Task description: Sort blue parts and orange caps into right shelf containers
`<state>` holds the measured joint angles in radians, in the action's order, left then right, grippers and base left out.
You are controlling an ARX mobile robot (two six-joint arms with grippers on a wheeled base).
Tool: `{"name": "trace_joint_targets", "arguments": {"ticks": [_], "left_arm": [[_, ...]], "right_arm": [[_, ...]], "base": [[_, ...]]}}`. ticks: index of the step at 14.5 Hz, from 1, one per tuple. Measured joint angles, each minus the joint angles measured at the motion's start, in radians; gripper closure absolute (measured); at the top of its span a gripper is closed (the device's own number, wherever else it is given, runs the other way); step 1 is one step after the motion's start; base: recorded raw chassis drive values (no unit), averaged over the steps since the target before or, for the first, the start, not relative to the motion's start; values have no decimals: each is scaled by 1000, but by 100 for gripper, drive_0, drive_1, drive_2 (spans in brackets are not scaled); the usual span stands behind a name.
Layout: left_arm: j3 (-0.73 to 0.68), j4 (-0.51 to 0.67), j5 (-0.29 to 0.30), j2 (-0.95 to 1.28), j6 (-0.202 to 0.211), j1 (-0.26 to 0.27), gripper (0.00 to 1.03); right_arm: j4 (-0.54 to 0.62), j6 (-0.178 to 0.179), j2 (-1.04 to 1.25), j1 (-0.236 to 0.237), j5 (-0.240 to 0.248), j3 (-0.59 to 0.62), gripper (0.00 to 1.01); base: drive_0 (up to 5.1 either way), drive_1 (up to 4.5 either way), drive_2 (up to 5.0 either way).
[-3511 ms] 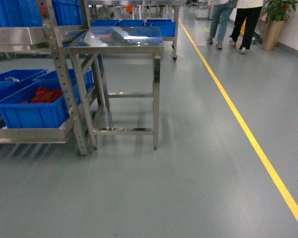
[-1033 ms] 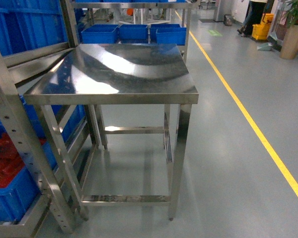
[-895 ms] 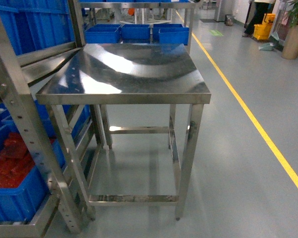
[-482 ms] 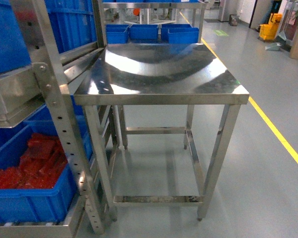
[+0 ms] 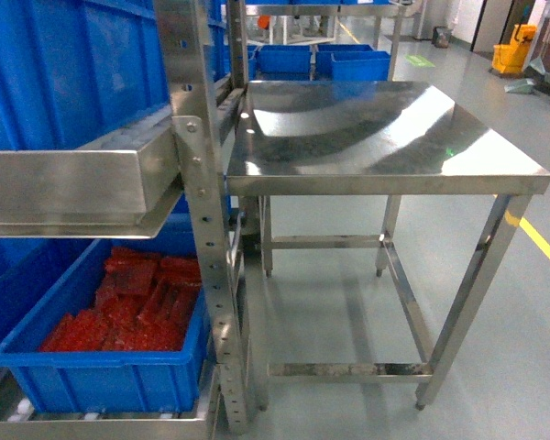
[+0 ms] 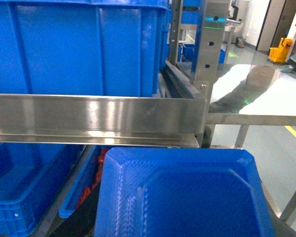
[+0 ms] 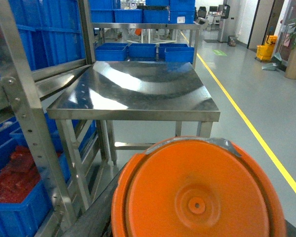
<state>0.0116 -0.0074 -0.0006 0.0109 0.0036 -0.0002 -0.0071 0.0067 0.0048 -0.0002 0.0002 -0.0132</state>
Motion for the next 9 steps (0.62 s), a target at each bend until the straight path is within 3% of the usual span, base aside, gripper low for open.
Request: {"name": "trace_joint_targets", "arguments": {"ticks": [9], "left_arm": [[0, 1, 0, 0, 0, 0, 62]], "right_arm": [[-1, 0, 0, 0, 0, 0, 58]], "base": [[-508, 233, 233]]}}
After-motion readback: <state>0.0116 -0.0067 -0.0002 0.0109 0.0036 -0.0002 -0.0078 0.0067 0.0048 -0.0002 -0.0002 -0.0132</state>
